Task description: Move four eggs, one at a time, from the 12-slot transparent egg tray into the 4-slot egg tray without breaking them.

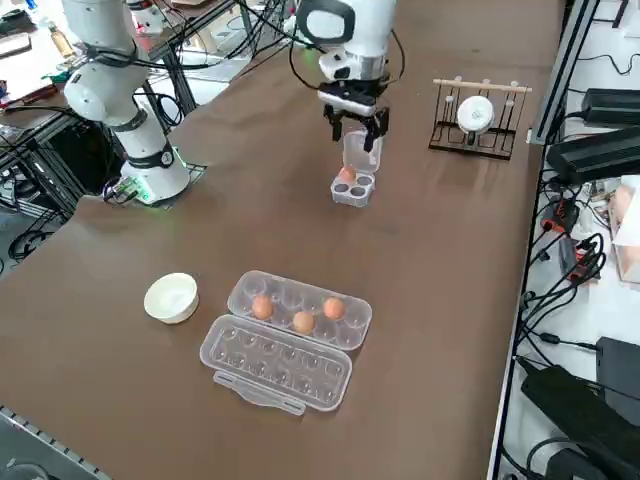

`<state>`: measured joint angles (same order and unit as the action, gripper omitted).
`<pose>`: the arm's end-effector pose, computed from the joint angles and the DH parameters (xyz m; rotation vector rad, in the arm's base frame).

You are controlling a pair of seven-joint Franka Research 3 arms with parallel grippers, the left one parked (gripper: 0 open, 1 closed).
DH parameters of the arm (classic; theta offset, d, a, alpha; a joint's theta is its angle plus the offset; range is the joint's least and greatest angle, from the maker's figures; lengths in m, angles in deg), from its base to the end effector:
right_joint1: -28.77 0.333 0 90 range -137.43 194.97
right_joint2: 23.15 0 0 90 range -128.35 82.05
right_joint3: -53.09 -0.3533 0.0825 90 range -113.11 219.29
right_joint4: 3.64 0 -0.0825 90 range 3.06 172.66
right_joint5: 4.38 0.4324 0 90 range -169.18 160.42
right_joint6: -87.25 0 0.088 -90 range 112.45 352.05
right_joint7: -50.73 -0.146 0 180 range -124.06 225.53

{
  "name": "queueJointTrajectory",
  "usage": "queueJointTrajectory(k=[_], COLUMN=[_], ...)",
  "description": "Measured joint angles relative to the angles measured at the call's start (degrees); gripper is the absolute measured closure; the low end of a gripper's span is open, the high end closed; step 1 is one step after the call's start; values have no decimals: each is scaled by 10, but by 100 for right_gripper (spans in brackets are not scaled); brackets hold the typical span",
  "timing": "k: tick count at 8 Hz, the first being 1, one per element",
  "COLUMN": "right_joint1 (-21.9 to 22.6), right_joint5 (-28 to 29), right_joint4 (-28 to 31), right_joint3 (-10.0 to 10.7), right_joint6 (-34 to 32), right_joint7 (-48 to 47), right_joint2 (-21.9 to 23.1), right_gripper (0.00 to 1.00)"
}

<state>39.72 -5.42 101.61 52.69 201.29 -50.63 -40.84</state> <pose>0.6456 0.1276 0.3208 2.1320 -2.1143 -0.1121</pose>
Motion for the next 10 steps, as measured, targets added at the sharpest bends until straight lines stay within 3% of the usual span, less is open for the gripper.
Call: queueJointTrajectory(k=[2, 5, 10], right_joint1=[-51, -132, -227], right_joint5=[-2, -30, -59], right_joint4=[-16, -67, -212], right_joint3=[4, 6, 7], right_joint6=[-8, -5, 8], right_joint7=[122, 181, 229], right_joint2=[2, -22, -172], right_gripper=[0, 1, 6])
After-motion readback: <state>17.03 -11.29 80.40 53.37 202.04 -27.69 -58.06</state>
